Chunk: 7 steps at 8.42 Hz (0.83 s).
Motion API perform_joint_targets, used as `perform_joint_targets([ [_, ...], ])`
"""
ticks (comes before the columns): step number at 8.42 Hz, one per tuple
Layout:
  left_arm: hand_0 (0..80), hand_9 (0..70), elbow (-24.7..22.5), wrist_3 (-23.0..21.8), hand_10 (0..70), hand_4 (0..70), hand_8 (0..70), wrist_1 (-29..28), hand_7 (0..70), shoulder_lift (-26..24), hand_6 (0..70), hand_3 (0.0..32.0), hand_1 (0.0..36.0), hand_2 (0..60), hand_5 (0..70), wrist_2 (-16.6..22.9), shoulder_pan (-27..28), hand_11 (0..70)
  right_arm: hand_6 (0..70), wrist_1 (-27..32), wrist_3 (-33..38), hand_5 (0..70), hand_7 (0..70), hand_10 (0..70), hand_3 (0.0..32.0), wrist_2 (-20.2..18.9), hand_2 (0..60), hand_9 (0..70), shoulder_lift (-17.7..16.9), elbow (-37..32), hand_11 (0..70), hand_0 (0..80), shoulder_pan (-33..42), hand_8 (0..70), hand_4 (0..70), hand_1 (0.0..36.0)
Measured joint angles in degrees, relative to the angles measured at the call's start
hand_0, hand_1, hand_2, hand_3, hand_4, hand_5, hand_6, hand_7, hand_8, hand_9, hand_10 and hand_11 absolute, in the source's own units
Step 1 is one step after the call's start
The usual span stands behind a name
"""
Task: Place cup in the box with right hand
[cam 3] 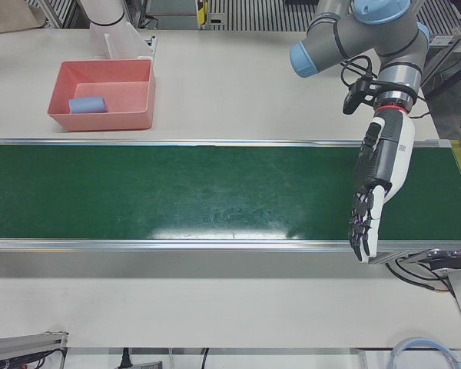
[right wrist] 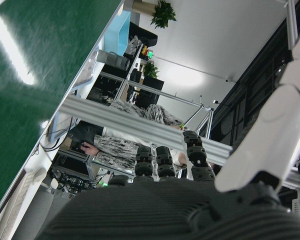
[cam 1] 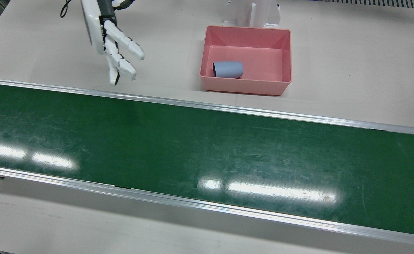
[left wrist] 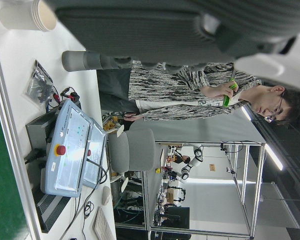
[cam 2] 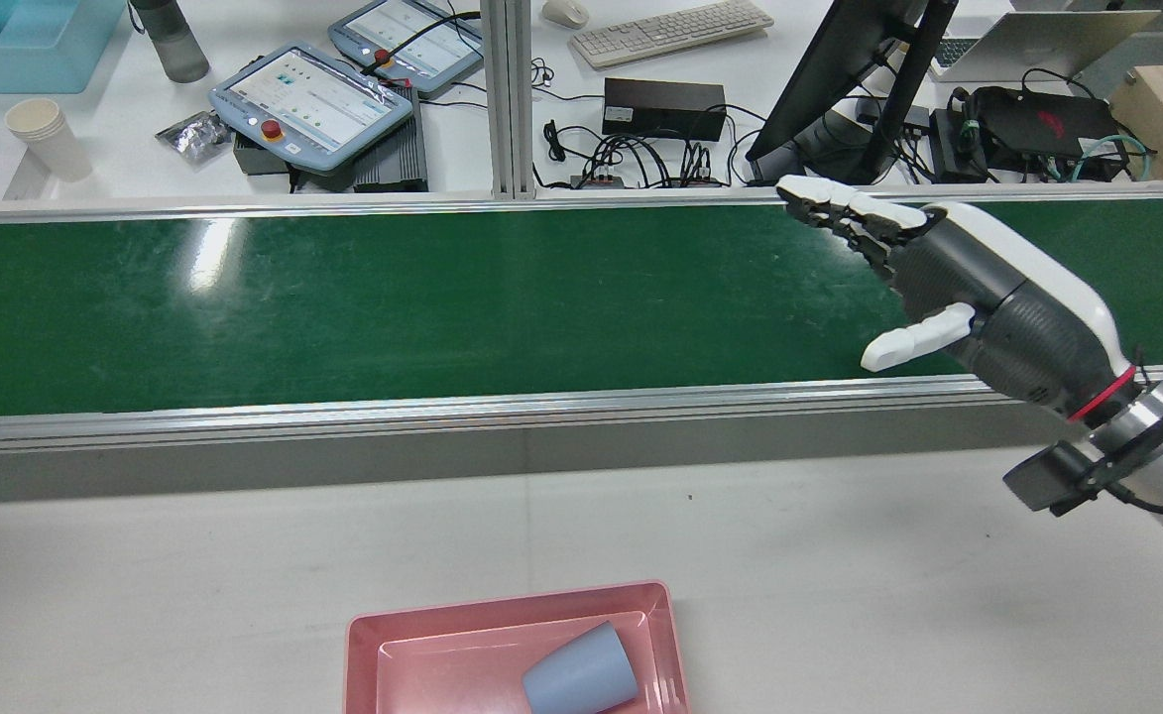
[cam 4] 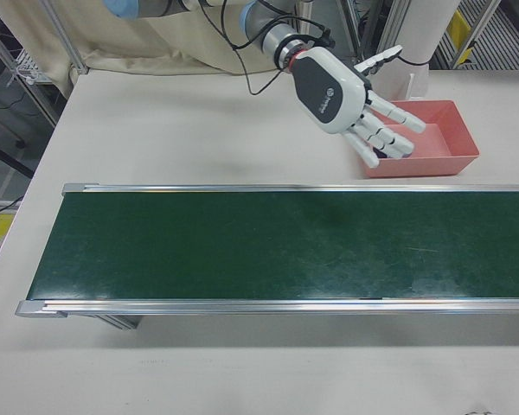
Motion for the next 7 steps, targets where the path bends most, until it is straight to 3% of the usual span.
perform_joint_targets([
  [2, 0.0, 0.0, 0.0, 0.0, 0.0, 0.0, 0.0, 0.0, 0.0, 0.0, 0.0, 0.0, 0.0, 0.0, 0.0, 0.0, 0.0, 0.0, 4.9, 0.9, 7.0, 4.5, 13.5, 0.5, 0.0, -10.3, 2.2, 14.6, -1.9, -6.9, 1.8, 40.3, 15.2, 10.7, 0.0, 8.5],
  [3, 0.0, 0.0, 0.0, 0.0, 0.0, 0.0, 0.0, 0.0, 0.0, 0.0, 0.0, 0.0, 0.0, 0.0, 0.0, 0.0, 0.0, 0.0, 5.5, 4.6, 9.7, 4.4, 16.7, 0.6, 0.0, -14.7, 2.5, 15.6, -3.1, -11.7, 1.8, 40.6, 21.9, 11.2, 0.0, 8.5],
  [5, 0.0, 0.0, 0.0, 0.0, 0.0, 0.0, 0.0, 0.0, 0.0, 0.0, 0.0, 0.0, 0.0, 0.0, 0.0, 0.0, 0.0, 0.0, 7.0, 15.5, 16.3, 4.1, 25.0, 0.4, 0.0, -19.4, 4.9, 17.9, -6.4, -22.5, 1.5, 41.6, 32.3, 11.8, 0.0, 9.0],
  [7, 0.0, 0.0, 0.0, 0.0, 0.0, 0.0, 0.0, 0.0, 0.0, 0.0, 0.0, 0.0, 0.0, 0.0, 0.0, 0.0, 0.0, 0.0, 8.1, 21.8, 19.2, 4.1, 30.5, 1.9, 0.0, -25.1, 5.8, 20.2, -7.8, -30.2, 3.6, 41.8, 42.1, 12.4, 0.0, 9.1],
])
